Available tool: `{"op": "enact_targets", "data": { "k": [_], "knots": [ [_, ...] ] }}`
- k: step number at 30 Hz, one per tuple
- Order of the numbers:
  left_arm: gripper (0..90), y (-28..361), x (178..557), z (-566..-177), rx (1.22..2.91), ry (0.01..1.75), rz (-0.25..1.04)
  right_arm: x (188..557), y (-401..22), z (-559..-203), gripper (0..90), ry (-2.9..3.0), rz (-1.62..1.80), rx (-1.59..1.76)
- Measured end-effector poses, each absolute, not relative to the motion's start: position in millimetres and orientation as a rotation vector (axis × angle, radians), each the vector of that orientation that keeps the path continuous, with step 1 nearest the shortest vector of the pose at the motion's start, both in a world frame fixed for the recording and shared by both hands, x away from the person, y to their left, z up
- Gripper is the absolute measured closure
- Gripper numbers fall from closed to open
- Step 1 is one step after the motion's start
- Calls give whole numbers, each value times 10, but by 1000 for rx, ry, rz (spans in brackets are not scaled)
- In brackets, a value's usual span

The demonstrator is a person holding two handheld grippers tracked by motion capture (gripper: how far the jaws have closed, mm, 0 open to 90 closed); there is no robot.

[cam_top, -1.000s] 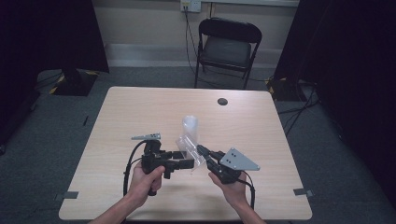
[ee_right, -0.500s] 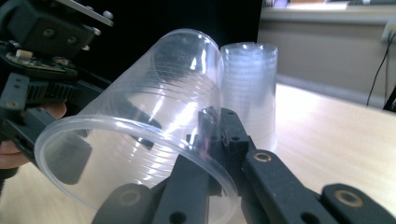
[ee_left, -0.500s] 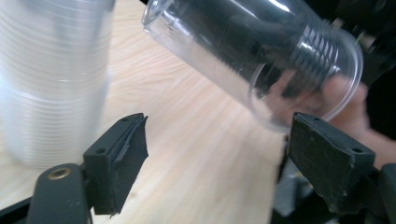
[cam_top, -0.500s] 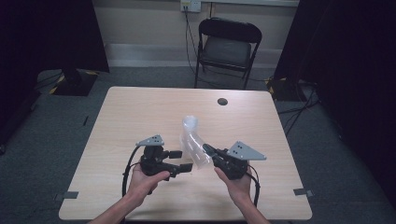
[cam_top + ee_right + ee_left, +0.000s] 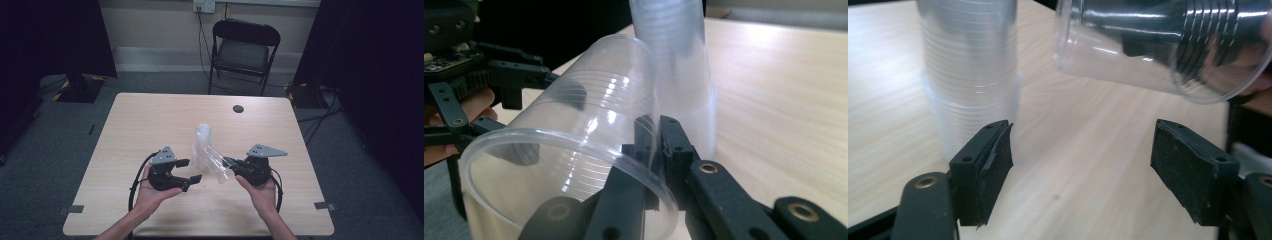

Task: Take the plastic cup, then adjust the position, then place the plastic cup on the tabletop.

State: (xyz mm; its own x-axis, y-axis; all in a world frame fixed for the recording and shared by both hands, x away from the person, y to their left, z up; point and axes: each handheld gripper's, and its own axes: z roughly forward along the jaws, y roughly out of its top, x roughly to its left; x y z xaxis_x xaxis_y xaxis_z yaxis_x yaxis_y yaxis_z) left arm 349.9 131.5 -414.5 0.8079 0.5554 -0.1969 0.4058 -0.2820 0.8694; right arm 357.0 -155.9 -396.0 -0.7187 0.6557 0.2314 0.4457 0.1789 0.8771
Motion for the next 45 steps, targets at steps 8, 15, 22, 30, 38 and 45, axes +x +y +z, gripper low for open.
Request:
{"op": "enact_targets", "data": {
  "k": [8,15,22,30,38,45],
  "knots": [
    [245,1284,3461,-4142,1930,679,236,3620,-1627,-3982,900,2359,1525,1143],
    [262,1209,3424,-4162,1991,611,270,3669,-1589,-4020,900,2554,1406,1171],
    [264,1141,3370,-4185,2030,546,279,3692,-1542,-4076,900,2662,1334,1177],
    [253,1065,3310,-4195,2087,455,297,3712,-1489,-4139,897,2738,1301,1186],
    [210,1042,3309,-4226,2120,419,294,3730,-1424,-4181,897,2805,1278,1178],
    [159,988,3280,-4256,2170,358,291,3735,-1354,-4222,890,2851,1240,1149]
  ]
}}
